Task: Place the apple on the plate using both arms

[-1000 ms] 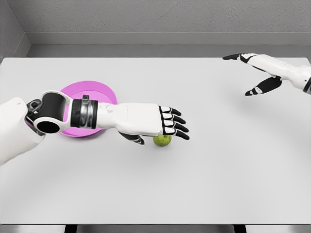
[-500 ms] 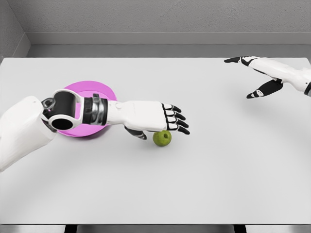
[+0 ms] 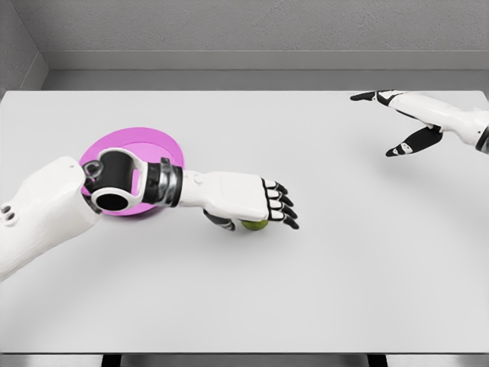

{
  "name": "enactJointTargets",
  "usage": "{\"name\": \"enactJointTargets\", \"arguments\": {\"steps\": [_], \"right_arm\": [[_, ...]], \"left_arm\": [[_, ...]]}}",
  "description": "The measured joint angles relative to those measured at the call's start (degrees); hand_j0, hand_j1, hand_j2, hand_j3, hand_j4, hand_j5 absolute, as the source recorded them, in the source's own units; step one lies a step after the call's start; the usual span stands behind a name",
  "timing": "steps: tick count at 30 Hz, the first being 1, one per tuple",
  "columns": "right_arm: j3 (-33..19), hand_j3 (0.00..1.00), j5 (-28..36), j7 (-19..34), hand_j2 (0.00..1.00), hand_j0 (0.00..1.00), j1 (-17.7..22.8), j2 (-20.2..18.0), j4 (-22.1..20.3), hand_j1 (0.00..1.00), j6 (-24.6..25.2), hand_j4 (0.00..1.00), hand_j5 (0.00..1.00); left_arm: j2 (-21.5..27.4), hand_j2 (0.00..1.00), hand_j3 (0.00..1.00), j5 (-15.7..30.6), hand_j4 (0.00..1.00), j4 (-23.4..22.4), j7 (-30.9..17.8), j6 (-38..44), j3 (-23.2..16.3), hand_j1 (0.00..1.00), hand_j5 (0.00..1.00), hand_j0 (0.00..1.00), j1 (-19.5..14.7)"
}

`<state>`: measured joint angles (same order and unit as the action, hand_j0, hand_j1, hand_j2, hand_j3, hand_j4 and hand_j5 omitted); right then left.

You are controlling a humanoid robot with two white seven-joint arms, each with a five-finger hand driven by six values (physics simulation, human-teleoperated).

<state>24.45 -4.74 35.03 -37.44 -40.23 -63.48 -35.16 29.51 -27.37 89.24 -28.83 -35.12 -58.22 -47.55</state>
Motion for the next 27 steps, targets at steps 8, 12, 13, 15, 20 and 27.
{"name": "enactJointTargets", "arguments": {"steps": [8,12,13,15,20,27], "right_arm": [[-0.02,1.00,-0.24,0.00,1.00,1.00,-0.44,0.37,0.07,1.00,0.00,1.00,1.00],[0.00,1.00,-0.26,0.00,1.00,1.00,-0.44,0.72,0.08,1.00,0.00,1.00,1.00],[0.01,1.00,-0.26,0.00,1.00,1.00,-0.44,0.78,0.09,1.00,0.00,1.00,1.00],[0.01,1.00,-0.26,0.00,1.00,1.00,-0.35,0.82,0.07,1.00,0.00,1.00,1.00],[0.00,1.00,-0.27,0.00,1.00,1.00,-0.18,0.82,0.06,1.00,0.00,1.00,1.00],[0.01,1.00,-0.27,0.00,1.00,1.00,-0.26,0.89,0.04,1.00,0.00,1.00,1.00]], "left_arm": [[-0.79,0.96,0.96,-0.61,0.96,-3.23,-0.02,0.00,-0.39,0.96,0.96,0.96,-0.62],[-1.60,0.94,0.94,-1.13,0.94,-4.44,-0.02,0.00,-0.43,0.94,0.94,0.94,-0.70],[-1.74,0.93,0.93,-1.35,0.93,-4.58,-0.02,0.00,-0.44,0.93,0.93,0.93,-0.70],[-1.93,0.92,0.92,-1.81,0.92,-4.76,-0.02,0.00,-0.46,0.92,0.92,0.92,-0.70],[-2.37,0.89,0.89,-2.99,0.89,-4.92,-0.07,0.00,-0.52,0.89,0.89,0.89,-0.70],[-2.74,0.89,0.89,-3.96,0.89,-4.95,-0.11,0.00,-0.62,0.89,0.89,0.89,-0.62]]}}
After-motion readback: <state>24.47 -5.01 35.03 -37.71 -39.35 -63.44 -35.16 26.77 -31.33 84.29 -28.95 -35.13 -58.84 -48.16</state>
